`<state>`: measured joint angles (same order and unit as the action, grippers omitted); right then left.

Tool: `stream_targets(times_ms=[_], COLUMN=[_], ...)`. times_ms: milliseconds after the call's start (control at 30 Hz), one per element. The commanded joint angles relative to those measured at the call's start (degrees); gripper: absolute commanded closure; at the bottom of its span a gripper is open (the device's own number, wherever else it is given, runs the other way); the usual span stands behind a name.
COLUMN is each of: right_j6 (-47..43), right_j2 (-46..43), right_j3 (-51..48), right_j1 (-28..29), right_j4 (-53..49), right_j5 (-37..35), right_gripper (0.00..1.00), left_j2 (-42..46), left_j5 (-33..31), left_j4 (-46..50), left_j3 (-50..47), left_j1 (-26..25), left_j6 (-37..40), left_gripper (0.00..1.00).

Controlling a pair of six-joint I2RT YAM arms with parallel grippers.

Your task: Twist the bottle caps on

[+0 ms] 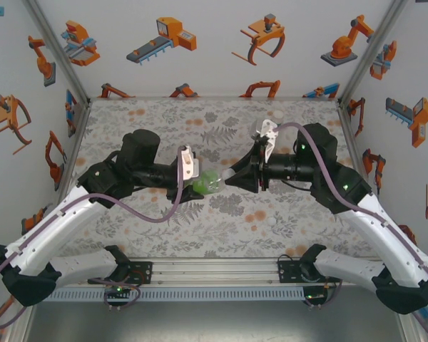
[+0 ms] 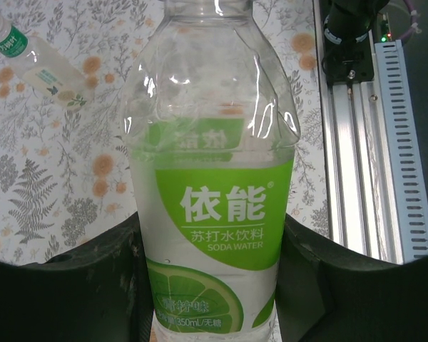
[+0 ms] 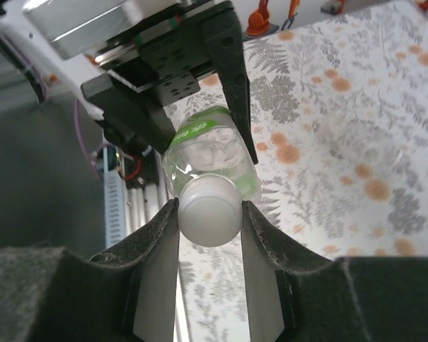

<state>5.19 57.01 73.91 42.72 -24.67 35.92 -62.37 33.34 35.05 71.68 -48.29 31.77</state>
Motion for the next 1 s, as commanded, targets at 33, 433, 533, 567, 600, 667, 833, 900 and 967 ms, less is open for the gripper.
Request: stream_targets(times_ms=[33,433,533,567,600,667,833,900,967], right_j6=[26.5,67.44,70.27,70.48,70.55,70.4,69.64,68.85,67.67], right_j2=[-1.11,2.59,3.86,4.4,4.88,5.46,5.57,5.56,5.61], right_j3=[-1.16,0.78,2.53,3.15,3.7,4.27,3.96,3.96,3.96], right_j1=[1.03,1.27,1.23,1.25,1.24,1.23,1.23,1.23,1.22], right_j4=[2.6,-10.86,-12.61,-12.91,-13.04,-13.64,-13.63,-13.7,-13.86], right_j5=[-13.06,-22.21,-22.28,-21.75,-21.39,-20.9,-20.97,-21.36,-22.04], right_gripper=[1.0,1.0,1.0,1.0,1.0,1.0,1.0,1.0,1.0], left_j2=[-0.72,-1.28,-1.44,-1.44,-1.35,-1.25,-1.14,-1.18,-1.13], left_j5=[-2.02,-8.39,-7.97,-7.63,-7.35,-7.24,-7.77,-7.66,-7.43], left_j4=[-2.95,-4.56,-4.49,-4.4,-4.32,-4.3,-4.36,-4.37,-4.59], left_j3=[1.09,0.23,0.03,-0.02,-0.05,-0.09,-0.22,-0.2,-0.14], left_j1=[-0.31,-0.31,-0.31,-0.31,-0.31,-0.31,-0.31,-0.31,-0.31], left_j6=[0.55,0.39,0.32,0.41,0.55,0.66,0.84,0.92,0.84], left_gripper=[1.0,1.0,1.0,1.0,1.0,0.97,0.69,0.5,0.35])
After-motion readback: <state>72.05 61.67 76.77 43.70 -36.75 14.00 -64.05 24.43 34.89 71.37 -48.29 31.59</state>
